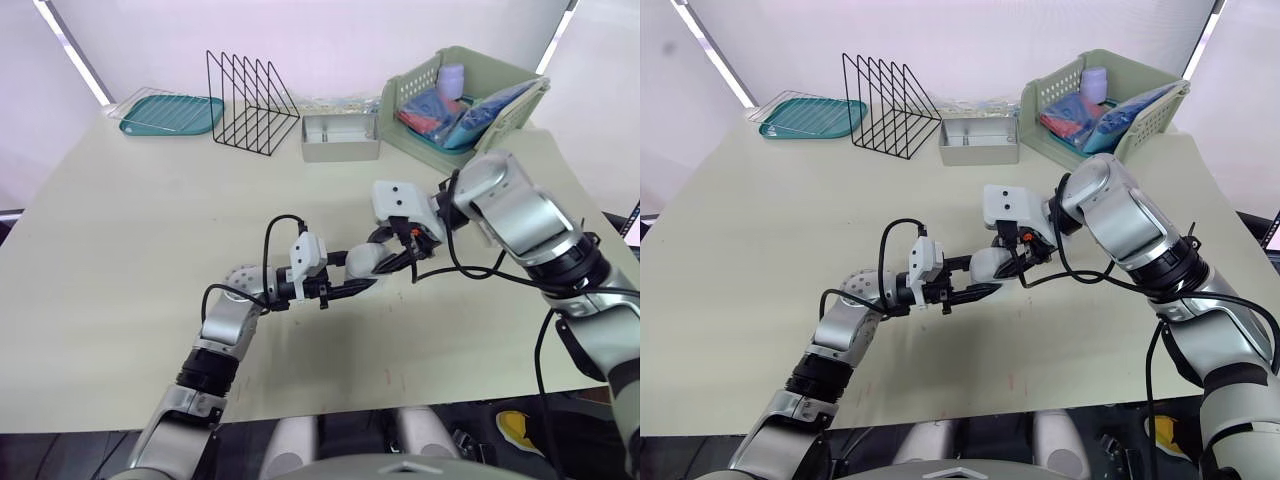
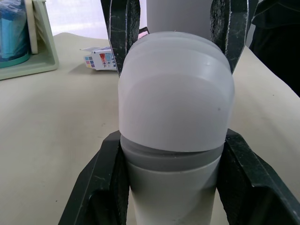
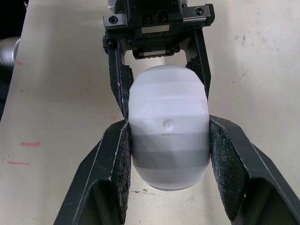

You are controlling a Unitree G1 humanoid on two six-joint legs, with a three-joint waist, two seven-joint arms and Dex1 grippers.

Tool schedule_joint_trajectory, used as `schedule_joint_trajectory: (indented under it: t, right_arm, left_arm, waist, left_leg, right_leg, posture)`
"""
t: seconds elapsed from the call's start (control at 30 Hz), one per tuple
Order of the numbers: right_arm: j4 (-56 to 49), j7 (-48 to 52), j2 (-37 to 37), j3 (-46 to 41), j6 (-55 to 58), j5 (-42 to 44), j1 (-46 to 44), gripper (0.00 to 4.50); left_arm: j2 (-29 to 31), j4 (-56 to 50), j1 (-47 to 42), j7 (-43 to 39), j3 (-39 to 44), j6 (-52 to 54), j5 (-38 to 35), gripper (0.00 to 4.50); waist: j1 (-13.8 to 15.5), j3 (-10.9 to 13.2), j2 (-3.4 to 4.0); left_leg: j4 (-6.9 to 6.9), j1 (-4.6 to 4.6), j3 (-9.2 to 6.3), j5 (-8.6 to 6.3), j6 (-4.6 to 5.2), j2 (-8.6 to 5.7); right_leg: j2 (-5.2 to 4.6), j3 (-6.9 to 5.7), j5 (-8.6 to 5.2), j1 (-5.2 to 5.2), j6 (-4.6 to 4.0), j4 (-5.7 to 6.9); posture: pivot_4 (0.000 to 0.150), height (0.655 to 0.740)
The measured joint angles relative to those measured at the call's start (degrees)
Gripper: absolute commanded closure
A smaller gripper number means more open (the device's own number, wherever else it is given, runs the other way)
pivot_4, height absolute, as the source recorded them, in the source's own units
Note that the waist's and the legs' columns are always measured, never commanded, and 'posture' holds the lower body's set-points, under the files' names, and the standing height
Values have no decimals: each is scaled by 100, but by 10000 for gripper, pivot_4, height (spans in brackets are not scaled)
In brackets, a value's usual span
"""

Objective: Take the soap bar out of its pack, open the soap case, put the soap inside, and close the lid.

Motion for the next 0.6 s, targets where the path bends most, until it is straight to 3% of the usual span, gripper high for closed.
schedule_joint_trajectory:
  t: [0.2,0.23,0.33,0.6]
  right_arm:
    - [13,-2,4,-2,-21,0,-1,26983]
    - [21,-8,3,1,-42,-5,-1,16572]
    - [264,-219,75,90,-59,-80,117,2986]
    - [262,-228,64,90,-159,-60,104,2986]
  left_arm:
    - [6,0,-3,0,1,0,5,25838]
    - [8,0,-3,-1,1,-7,5,25838]
    - [-7,-95,-35,-81,-95,-148,109,25838]
    - [-3,-119,-36,-114,-78,-150,110,25838]
  waist:
    - [1,1,0]
    - [1,1,0]
    - [42,41,17]
    - [41,45,18]
  left_leg:
    - [-1,0,0,0,0,0]
    - [-1,0,0,0,0,0]
    - [0,-34,4,1,-1,-2]
    - [0,-60,3,1,-1,-6]
  right_leg:
    - [0,0,0,-1,0,0]
    - [0,0,0,-1,0,-1]
    - [-6,6,9,-32,14,1]
    - [-3,0,18,-54,11,-6]
  posture:
    - [1500,7400]
    - [1500,7400]
    - [1500,7400]
    - [1500,7400]
